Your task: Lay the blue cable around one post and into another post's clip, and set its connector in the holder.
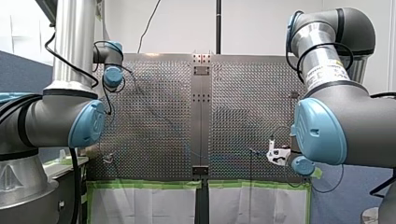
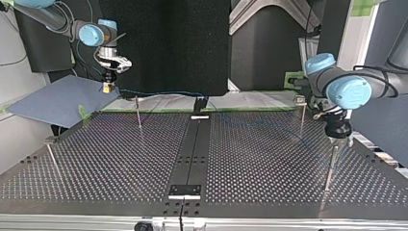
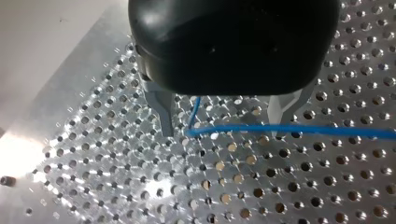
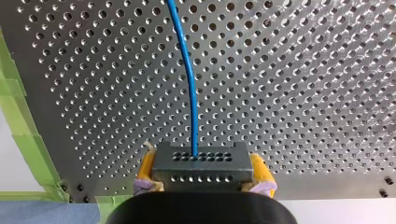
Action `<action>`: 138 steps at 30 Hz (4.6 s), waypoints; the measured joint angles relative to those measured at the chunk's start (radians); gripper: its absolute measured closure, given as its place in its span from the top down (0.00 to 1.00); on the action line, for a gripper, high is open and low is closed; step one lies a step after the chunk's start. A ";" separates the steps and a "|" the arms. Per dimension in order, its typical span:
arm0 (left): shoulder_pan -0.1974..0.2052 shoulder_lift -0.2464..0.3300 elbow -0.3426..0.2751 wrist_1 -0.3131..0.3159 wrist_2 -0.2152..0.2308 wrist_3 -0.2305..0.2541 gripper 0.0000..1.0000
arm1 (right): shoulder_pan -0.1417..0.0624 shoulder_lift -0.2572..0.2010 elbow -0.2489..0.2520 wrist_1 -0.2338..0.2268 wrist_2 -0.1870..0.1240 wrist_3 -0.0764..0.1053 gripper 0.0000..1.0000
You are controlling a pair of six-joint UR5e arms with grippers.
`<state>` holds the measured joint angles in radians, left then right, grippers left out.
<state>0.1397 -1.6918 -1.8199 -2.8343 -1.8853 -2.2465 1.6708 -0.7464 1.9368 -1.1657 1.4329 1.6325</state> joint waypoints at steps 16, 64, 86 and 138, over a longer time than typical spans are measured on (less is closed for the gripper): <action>-0.002 0.078 -0.031 -0.060 -0.003 0.073 0.98 | 0.000 0.000 0.000 -0.002 0.000 0.000 0.00; 0.019 0.412 0.124 -0.336 0.230 0.401 0.98 | 0.015 0.000 -0.002 -0.004 0.000 0.003 0.00; -0.064 0.380 0.201 -0.522 0.122 0.587 0.98 | 0.019 0.000 -0.002 -0.004 0.000 0.003 0.00; -0.117 0.380 0.165 -0.845 -0.017 0.668 0.98 | 0.022 0.000 -0.002 -0.002 0.000 0.009 0.00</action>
<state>0.0231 -1.3115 -1.6544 -3.6793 -1.9020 -1.5781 1.6925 -0.7464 1.9345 -1.1674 1.4329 1.6417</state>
